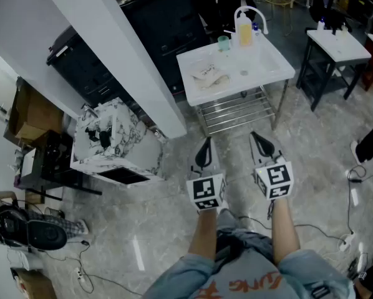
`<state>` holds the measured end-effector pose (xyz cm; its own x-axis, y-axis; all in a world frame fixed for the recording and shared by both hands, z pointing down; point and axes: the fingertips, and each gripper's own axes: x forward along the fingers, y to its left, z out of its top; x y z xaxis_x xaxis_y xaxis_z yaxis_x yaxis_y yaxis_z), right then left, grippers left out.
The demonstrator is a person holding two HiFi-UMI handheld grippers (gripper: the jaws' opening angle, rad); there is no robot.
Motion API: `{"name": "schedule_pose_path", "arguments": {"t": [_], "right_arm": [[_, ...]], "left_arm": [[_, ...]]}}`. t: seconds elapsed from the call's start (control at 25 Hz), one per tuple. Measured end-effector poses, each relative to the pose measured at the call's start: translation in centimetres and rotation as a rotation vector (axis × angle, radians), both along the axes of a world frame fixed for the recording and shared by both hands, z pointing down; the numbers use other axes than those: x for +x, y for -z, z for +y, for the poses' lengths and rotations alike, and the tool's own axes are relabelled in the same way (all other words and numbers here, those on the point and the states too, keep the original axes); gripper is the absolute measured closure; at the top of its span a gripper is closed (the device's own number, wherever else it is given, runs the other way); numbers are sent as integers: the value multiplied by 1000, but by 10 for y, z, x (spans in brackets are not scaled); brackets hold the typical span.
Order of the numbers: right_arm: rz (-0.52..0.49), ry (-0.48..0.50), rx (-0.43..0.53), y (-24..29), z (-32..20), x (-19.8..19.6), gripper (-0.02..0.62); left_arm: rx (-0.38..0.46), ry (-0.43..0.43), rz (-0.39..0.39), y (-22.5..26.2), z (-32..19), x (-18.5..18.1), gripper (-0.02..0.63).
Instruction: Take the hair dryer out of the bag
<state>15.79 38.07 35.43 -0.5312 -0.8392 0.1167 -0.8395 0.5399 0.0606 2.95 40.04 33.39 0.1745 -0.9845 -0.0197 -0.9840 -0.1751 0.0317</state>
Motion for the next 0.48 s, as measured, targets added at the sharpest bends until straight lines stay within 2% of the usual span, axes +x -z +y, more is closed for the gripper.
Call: {"name": "schedule_pose_path", "arguments": {"t": [0.16, 0.48], "right_arm": [[-102, -42, 19, -4, -35, -19, 597], [-76, -77, -72, -37, -104, -69, 595]], "left_arm": [[-14, 2, 6, -8, -30, -27, 609], [-82, -12, 34, -35, -102, -84, 609]]}}
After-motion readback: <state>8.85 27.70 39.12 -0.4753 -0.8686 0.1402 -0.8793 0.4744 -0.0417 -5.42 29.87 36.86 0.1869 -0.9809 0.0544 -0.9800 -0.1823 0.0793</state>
